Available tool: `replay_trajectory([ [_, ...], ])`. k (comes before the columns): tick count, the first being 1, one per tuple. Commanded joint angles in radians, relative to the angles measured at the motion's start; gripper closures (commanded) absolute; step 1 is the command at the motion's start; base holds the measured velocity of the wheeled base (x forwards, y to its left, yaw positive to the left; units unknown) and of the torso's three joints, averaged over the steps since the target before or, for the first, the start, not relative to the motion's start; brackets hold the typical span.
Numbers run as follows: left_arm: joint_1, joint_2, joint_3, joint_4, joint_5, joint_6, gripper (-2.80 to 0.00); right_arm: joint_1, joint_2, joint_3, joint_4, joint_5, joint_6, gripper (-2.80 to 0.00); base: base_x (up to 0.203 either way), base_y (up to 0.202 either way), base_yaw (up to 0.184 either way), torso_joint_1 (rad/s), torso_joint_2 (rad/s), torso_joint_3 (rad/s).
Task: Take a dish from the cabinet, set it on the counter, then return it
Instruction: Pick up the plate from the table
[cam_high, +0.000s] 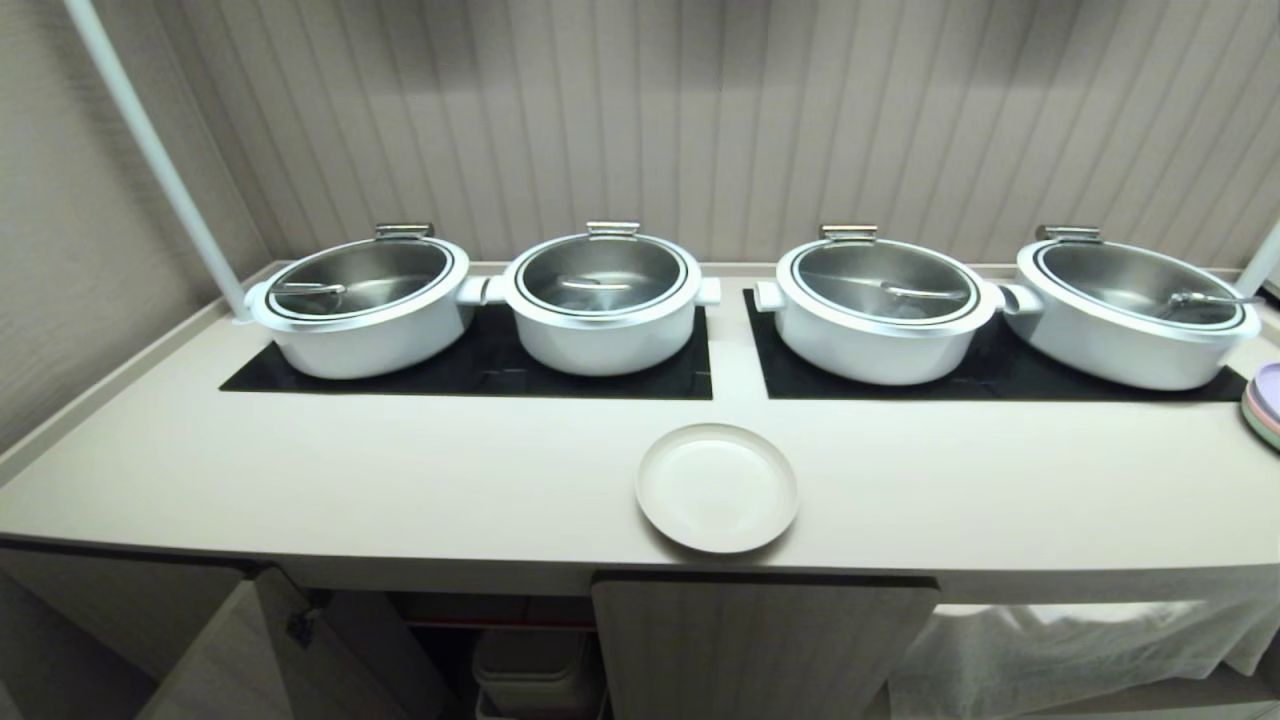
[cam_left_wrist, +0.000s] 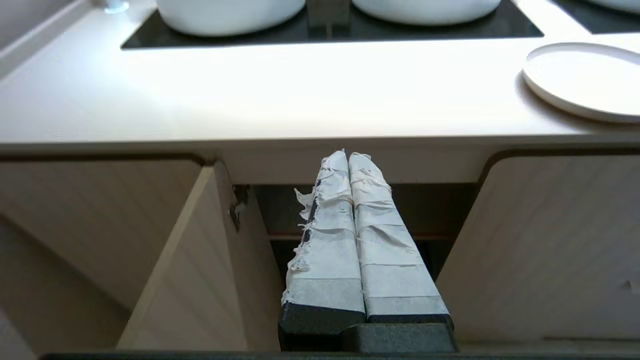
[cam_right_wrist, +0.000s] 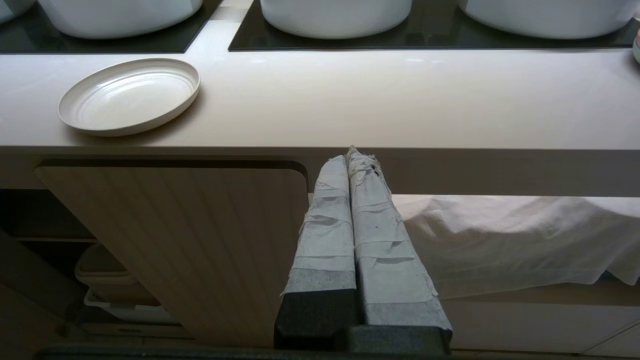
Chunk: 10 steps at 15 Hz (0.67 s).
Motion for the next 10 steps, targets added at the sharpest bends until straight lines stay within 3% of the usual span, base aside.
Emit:
replay_trajectory([
  [1,-0.001,-0.044,0.001,-0.001,-0.001,-0.001,0.00,0.000,0.001,0.000,0.000,0.000,0.000,0.00,0.000,0.000,0.000,0.000,0.00,0.000],
  [10,-0.001,-0.044,0.001,0.001,0.001,-0.003,0.00,0.000,0.000,0.001,0.000,0.001,0.000,0.00,0.000,0.000,0.000,0.000,0.00,0.000],
])
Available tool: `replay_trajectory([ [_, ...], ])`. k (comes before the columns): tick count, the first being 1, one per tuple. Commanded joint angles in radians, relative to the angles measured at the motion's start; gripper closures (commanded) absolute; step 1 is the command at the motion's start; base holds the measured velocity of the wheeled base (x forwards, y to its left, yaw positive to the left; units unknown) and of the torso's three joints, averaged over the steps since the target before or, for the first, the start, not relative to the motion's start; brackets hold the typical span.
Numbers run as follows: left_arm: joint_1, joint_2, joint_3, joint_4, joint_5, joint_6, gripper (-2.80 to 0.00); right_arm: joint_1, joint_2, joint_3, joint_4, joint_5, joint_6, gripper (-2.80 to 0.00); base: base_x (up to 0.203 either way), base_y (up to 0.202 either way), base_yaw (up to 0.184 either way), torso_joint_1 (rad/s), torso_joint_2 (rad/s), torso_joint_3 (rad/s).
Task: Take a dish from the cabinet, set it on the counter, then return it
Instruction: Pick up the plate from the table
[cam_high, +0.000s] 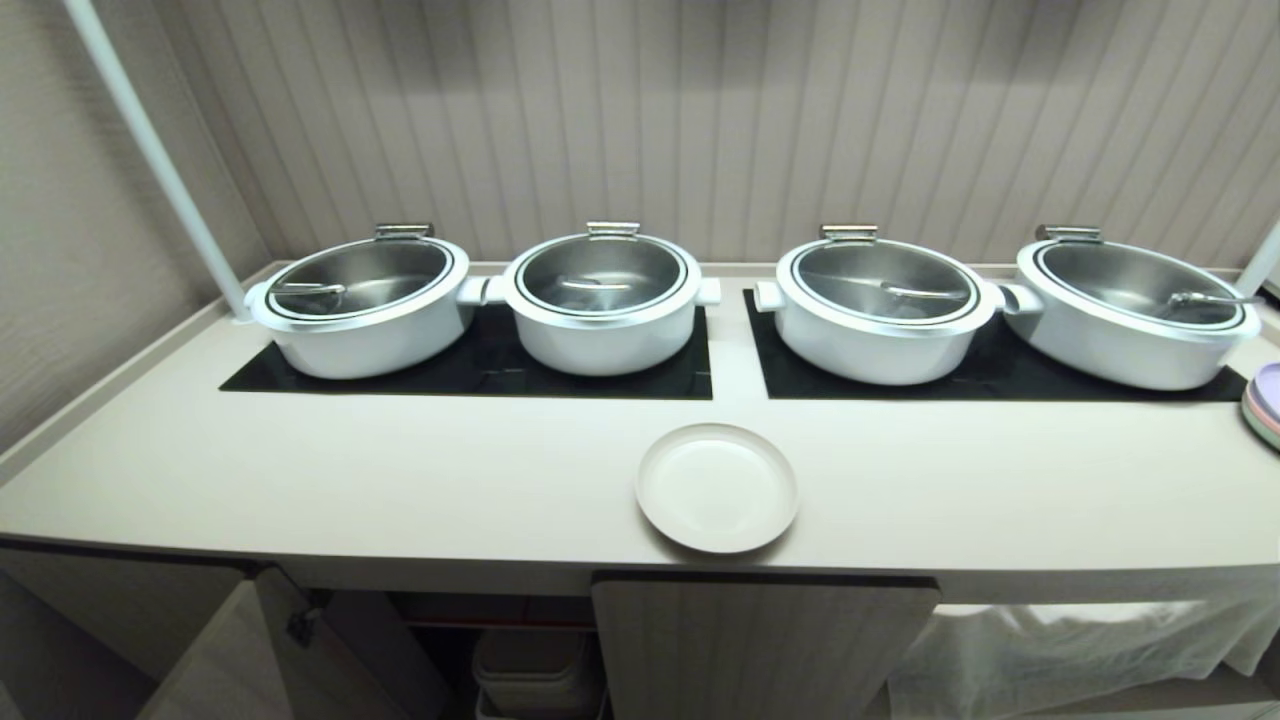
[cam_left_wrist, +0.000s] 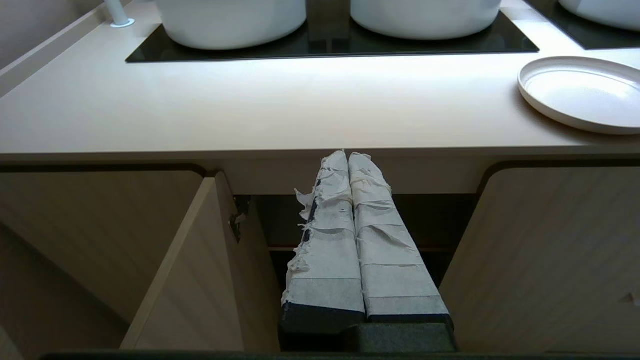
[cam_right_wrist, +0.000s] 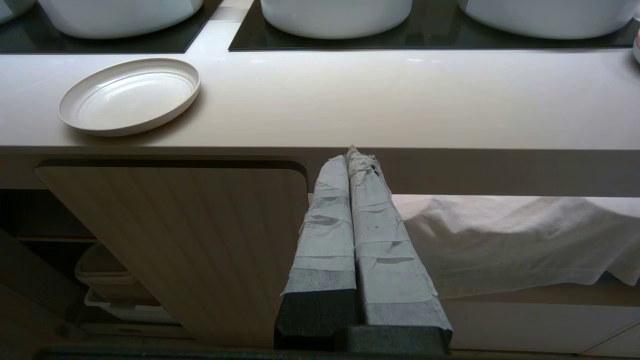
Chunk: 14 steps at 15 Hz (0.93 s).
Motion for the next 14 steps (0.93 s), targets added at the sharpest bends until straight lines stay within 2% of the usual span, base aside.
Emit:
replay_trajectory([
  [1,0.000,0.001,0.000,0.000,0.000,0.000,0.00,0.000,0.000,0.000,0.000,0.000,0.000,0.00,0.000,0.000,0.000,0.000,0.00,0.000],
  [14,0.000,0.001,0.000,0.000,-0.002,0.003,0.00,0.000,0.000,-0.001,-0.002,0.000,0.000,0.00,0.000,0.000,0.000,0.000,0.00,0.000],
])
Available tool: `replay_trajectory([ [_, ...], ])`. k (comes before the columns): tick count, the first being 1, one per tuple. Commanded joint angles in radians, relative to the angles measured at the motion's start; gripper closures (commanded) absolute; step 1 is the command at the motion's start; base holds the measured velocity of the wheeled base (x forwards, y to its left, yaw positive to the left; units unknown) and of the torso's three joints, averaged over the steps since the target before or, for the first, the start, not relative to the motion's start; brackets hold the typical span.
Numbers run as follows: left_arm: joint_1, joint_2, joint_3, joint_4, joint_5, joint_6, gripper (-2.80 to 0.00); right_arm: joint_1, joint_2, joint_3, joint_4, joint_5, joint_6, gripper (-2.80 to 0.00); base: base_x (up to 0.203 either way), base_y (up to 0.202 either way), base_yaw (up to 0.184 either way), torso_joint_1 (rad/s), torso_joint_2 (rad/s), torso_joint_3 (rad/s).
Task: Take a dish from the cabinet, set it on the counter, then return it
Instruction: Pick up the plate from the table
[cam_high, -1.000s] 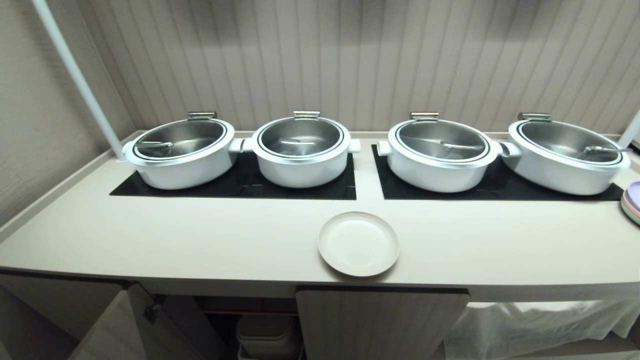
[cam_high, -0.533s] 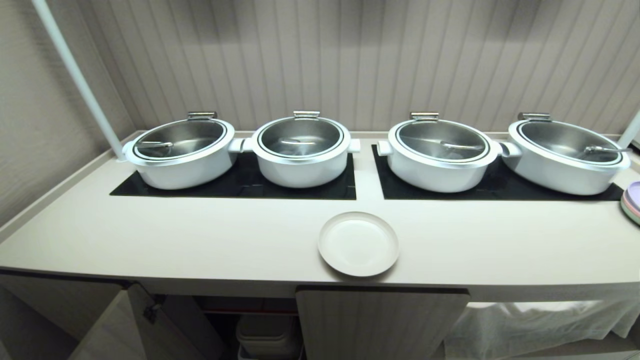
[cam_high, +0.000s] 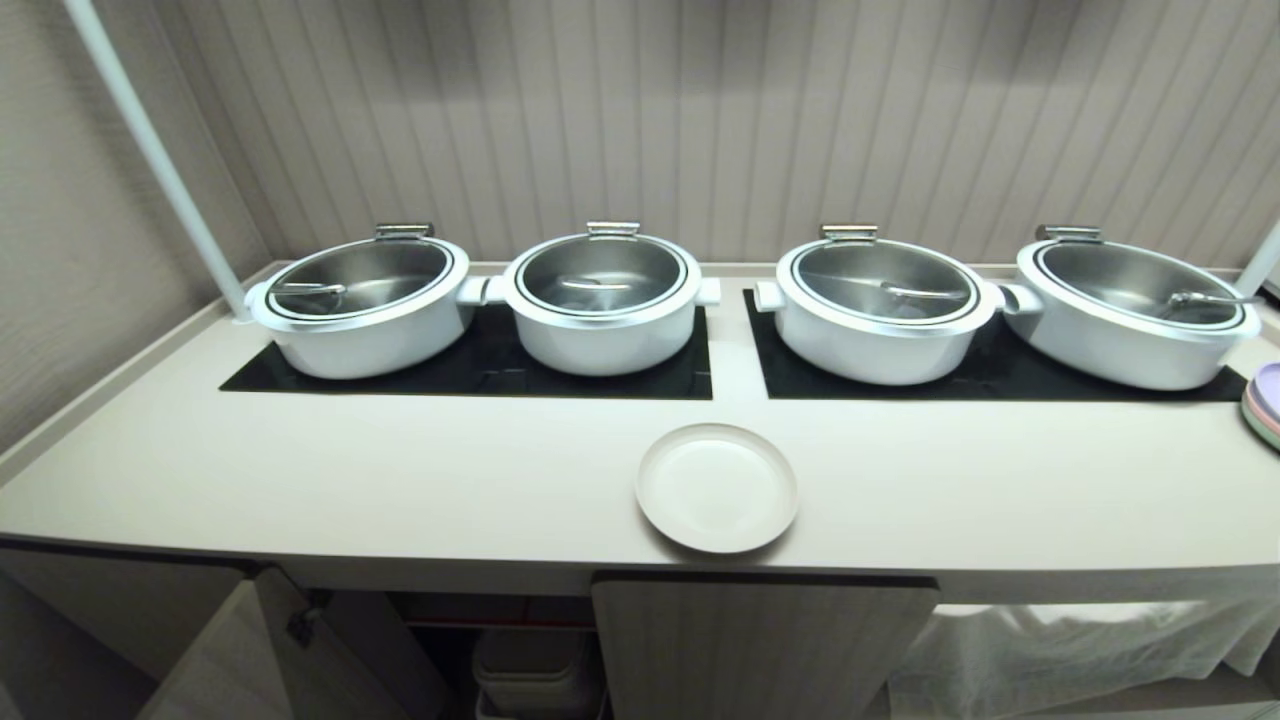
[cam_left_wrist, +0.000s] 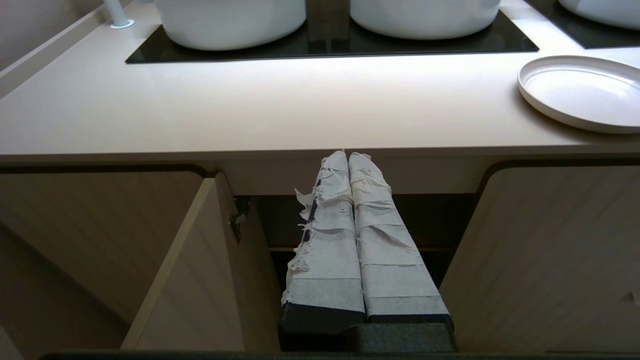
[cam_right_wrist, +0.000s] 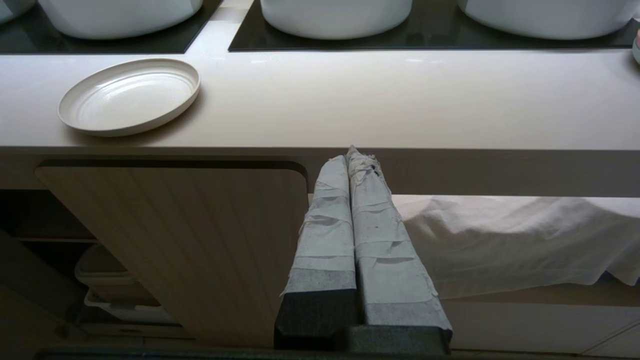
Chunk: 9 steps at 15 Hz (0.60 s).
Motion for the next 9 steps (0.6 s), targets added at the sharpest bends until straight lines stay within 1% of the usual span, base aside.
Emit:
replay_trajectory([
  [1,0.000,0.001,0.000,0.000,0.000,0.002,0.00,0.000,0.000,-0.001,0.000,0.000,0.000,0.00,0.000,0.000,0.000,0.000,0.00,0.000],
  [5,0.000,0.001,0.000,0.000,0.000,0.000,0.00,0.000,0.000,0.001,0.000,-0.001,0.000,0.00,0.000,0.000,0.000,0.000,0.00,0.000],
  [6,0.000,0.001,0.000,0.000,0.000,0.000,0.00,0.000,0.000,-0.001,0.001,0.001,0.000,0.00,0.003,-0.053,-0.002,0.000,0.00,0.002],
  [7,0.000,0.001,0.000,0.000,0.000,0.000,0.00,0.000,0.000,0.000,-0.001,0.000,0.000,0.00,0.002,-0.067,0.011,0.001,0.00,0.007],
  [9,0.000,0.001,0.000,0.000,0.000,0.000,0.00,0.000,0.000,0.001,-0.001,0.000,0.000,0.00,0.000,-0.170,0.001,0.006,0.00,0.000],
])
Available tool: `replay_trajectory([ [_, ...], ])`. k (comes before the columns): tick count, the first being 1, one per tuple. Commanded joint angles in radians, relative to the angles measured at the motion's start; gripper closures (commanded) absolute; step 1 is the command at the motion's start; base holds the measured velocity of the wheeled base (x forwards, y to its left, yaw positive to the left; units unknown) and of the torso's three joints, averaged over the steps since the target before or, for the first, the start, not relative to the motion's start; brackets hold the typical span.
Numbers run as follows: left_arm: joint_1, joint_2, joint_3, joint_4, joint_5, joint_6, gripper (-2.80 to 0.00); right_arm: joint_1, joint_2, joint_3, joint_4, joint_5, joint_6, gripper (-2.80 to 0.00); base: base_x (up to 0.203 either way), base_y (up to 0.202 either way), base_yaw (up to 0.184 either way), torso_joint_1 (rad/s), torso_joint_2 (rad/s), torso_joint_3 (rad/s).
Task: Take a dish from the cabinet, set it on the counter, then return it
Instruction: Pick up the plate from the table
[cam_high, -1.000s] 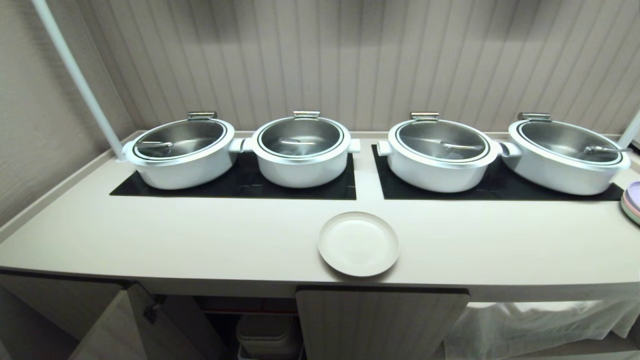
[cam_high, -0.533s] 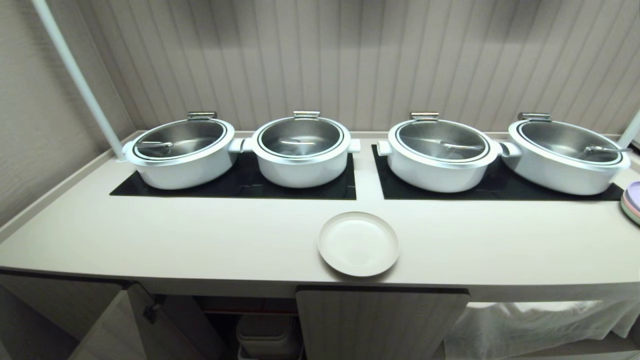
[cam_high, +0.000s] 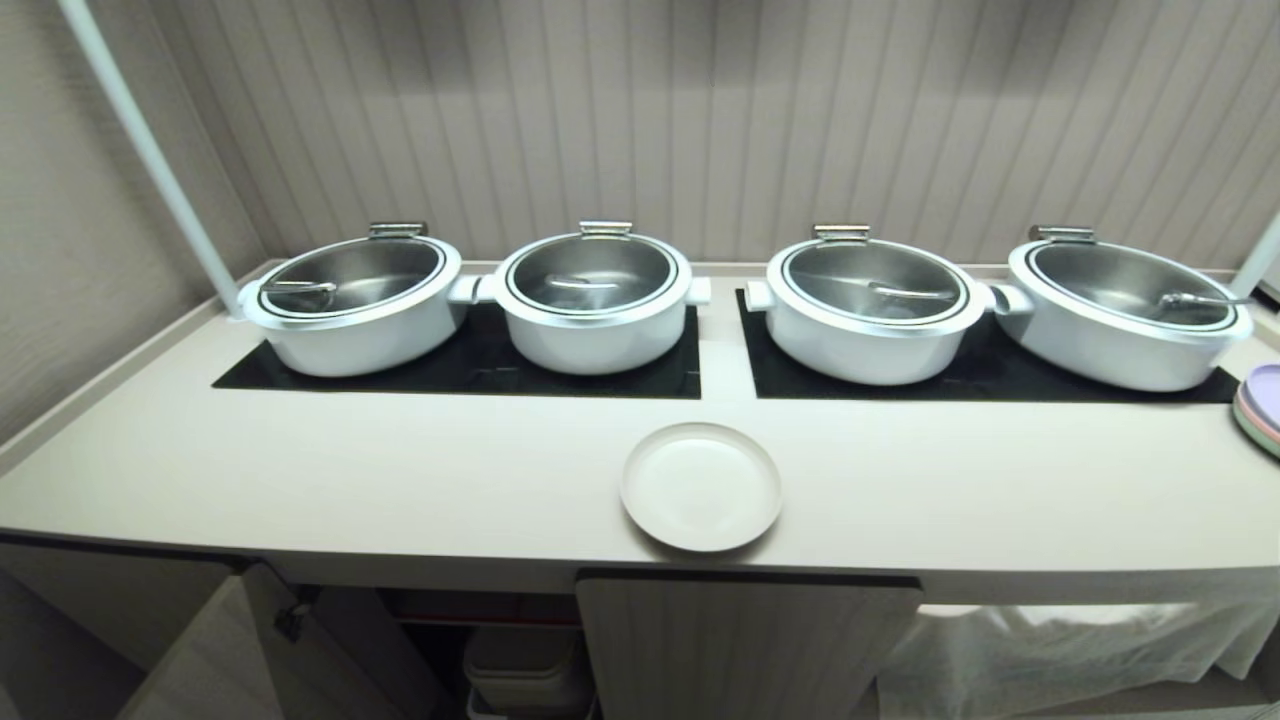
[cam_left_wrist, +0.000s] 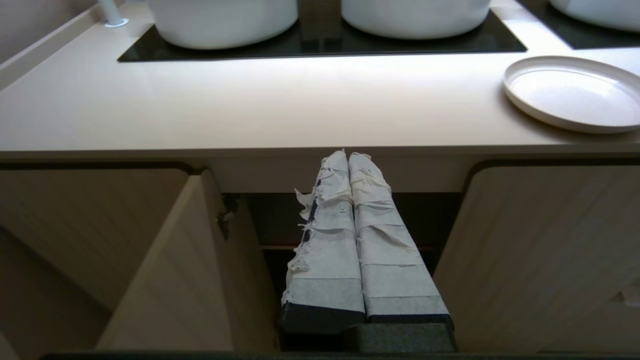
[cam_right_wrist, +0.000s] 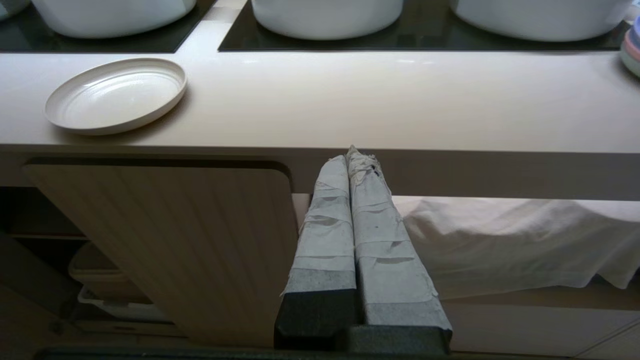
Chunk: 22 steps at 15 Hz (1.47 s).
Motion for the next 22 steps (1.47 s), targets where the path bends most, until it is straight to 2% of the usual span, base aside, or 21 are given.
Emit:
replay_trajectory([
  [1,0.000,0.001,0.000,-0.001,0.000,0.000,0.00,0.000,0.000,0.000,-0.002,0.001,0.000,0.00,0.000,-0.196,0.005,-0.002,0.00,0.000],
  [13,0.000,0.001,0.000,0.001,0.002,0.002,0.00,0.000,0.000,-0.001,0.000,0.001,0.000,0.00,0.000,-0.185,0.001,0.002,0.00,0.003],
  [22,0.000,0.001,0.000,-0.001,0.000,-0.008,0.00,0.000,0.000,0.000,-0.001,0.000,0.000,0.00,0.000,0.000,0.000,0.000,0.00,0.000],
])
